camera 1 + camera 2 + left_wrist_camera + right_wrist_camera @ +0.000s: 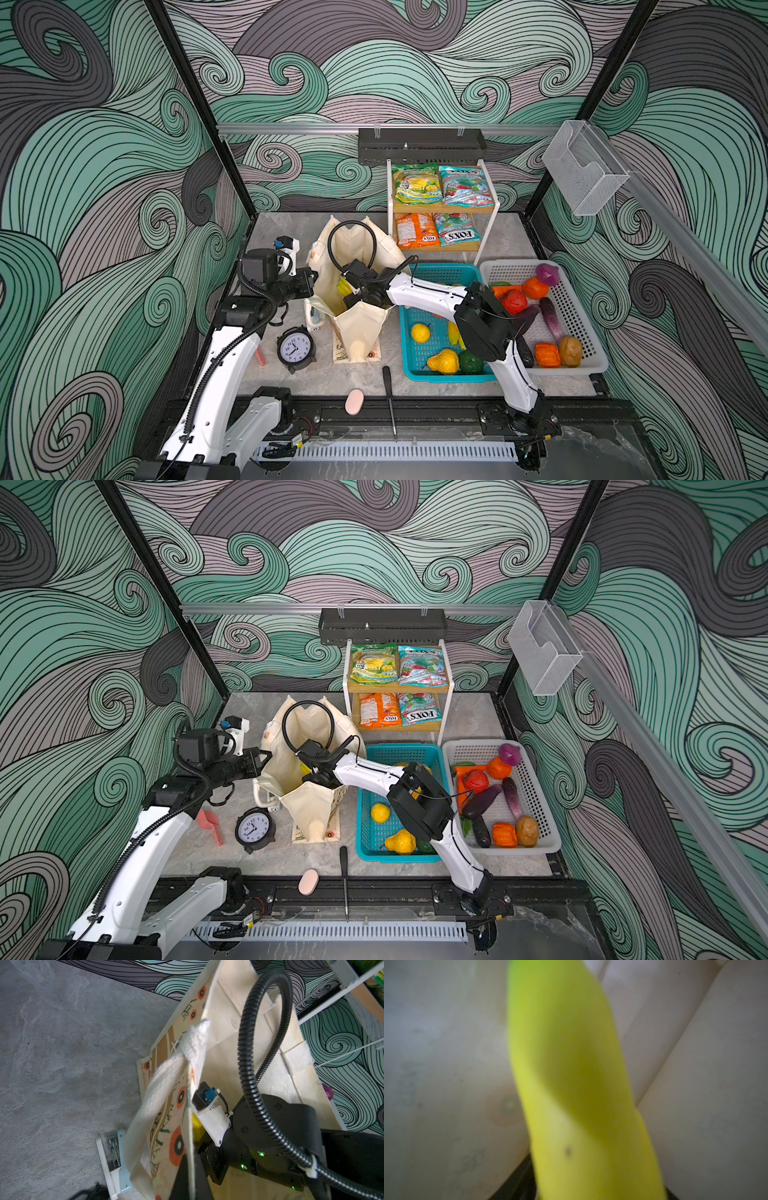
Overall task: Place the food into the grocery bag and tie it
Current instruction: 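Open the right gripper to release the banana into the bag, then withdraw the right gripper from the bag back over the teal basket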
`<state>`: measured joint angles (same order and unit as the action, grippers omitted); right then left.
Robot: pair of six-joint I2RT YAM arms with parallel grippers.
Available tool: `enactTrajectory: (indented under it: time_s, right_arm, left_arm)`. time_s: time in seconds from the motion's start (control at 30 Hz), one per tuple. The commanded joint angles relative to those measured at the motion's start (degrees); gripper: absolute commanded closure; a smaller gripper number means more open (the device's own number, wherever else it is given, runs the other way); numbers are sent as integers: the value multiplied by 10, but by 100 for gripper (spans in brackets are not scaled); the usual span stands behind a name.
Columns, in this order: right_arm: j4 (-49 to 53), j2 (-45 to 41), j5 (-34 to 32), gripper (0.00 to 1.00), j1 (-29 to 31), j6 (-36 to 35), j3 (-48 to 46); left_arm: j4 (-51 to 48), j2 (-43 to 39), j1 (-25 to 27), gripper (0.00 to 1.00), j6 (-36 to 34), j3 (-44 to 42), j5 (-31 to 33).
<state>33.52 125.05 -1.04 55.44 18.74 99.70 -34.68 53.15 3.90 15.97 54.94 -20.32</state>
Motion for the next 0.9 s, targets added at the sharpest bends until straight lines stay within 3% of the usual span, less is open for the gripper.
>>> enactTrajectory:
  time_s: [0.0,0.1,0.43,0.7,0.87]
  right_arm:
    - [56,-52,0,22,1,-8,35]
    - [67,-81,-18,1,8,-19,44]
    - [55,-217,-110,0,34,-44,11]
    - [-49,-426,-95,0,34,-80,-139]
    - [-34,-535,-77,0,4,-84,-213]
  left_arm:
    - [10,-2,2,100,-4,3,1]
    - [10,-3,2,100,-3,4,1]
    - [11,-5,2,100,-3,3,0]
    - [9,-24,1,100,-8,3,31]
    - [6,-23,1,100,-11,5,27]
